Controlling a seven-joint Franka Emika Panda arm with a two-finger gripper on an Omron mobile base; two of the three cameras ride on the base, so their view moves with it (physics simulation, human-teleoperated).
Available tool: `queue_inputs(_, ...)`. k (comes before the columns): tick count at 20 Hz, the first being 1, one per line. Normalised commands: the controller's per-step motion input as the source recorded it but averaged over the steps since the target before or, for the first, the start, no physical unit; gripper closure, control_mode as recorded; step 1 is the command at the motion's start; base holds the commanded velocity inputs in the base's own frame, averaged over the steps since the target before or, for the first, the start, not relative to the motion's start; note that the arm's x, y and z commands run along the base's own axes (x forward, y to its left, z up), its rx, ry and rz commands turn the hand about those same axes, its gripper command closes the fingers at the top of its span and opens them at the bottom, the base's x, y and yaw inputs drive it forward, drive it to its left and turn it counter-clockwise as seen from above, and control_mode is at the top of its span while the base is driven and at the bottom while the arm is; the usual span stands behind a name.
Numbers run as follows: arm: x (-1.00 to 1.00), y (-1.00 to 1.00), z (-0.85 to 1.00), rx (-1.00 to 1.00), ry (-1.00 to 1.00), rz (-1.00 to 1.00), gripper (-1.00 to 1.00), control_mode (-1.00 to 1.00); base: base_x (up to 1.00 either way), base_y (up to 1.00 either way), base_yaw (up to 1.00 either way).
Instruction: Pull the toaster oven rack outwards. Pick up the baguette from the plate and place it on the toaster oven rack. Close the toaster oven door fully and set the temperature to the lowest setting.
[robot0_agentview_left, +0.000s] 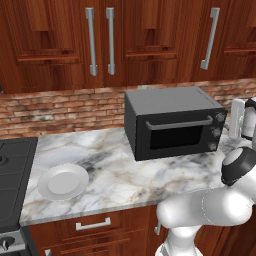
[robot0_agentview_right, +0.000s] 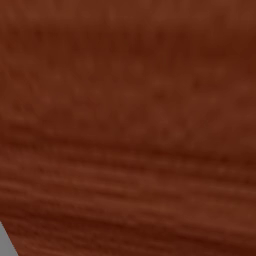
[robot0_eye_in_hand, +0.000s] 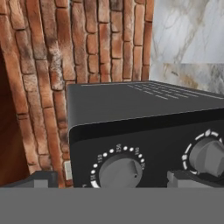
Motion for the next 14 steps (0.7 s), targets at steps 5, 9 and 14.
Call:
queue_inputs(5,0.0,0.0,0.0,0.0,0.0,0.0,-1.0,-1.0,0.0,0.0,0.0)
queue_inputs(9,0.0,0.0,0.0,0.0,0.0,0.0,-1.0,-1.0,0.0,0.0,0.0)
queue_inputs(14,0.0,0.0,0.0,0.0,0.0,0.0,-1.0,-1.0,0.0,0.0,0.0)
